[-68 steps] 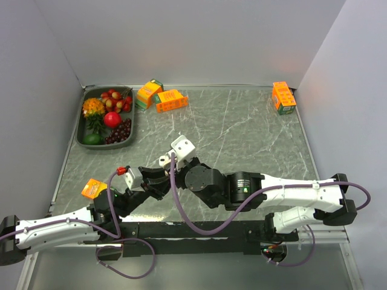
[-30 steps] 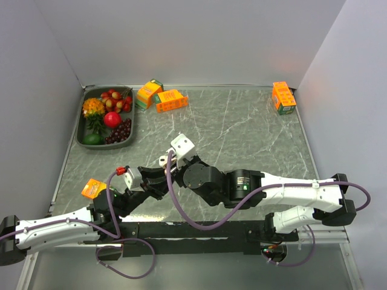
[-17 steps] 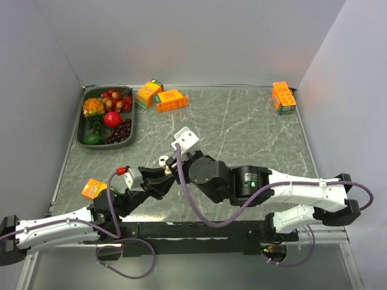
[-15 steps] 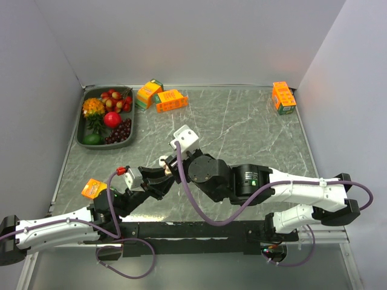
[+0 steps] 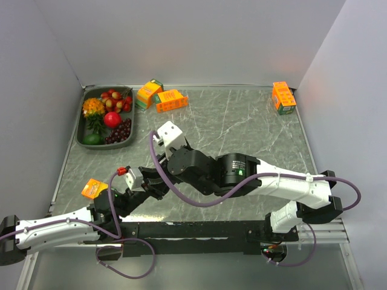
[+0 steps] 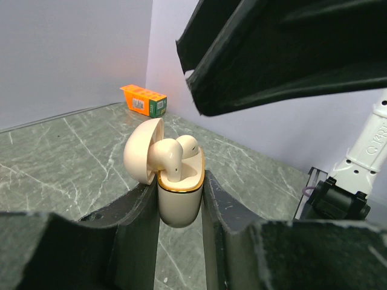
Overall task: Insert the wireless bluetooth earbuds into the charging case
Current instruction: Place the earbud in the charging case.
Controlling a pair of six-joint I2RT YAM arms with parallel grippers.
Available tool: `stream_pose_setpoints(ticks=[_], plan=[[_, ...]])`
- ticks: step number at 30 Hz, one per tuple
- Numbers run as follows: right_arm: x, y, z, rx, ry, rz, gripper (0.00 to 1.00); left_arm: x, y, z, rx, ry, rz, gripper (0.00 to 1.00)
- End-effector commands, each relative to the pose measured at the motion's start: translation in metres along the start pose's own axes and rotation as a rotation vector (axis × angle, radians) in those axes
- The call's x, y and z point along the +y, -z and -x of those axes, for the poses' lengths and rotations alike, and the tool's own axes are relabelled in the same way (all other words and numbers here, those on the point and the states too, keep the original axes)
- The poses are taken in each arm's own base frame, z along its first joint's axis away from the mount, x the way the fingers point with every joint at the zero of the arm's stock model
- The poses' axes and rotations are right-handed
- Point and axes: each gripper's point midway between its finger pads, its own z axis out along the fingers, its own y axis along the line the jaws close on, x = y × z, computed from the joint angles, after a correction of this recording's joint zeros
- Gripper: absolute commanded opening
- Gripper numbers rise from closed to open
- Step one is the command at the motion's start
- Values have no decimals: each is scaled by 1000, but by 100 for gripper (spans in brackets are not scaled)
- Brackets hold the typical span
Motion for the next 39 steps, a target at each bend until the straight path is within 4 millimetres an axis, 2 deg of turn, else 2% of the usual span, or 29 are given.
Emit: stream_pose_setpoints(ticks=[1,11,20,39], plan=[[-11,7,-10,81,-1,-19,58,1,-2,12,-27,-9,16,1],[-16,4,-21,134,3,-44,59,1,-5,11,-20,-12,18,1],[-14,-4,-14,125,18,-44,59,-1,-6,10,-9,-14,8,1],[-20,-18,-29,182,32,-79,59,-5,-7,12,-13,-8,-11,1]])
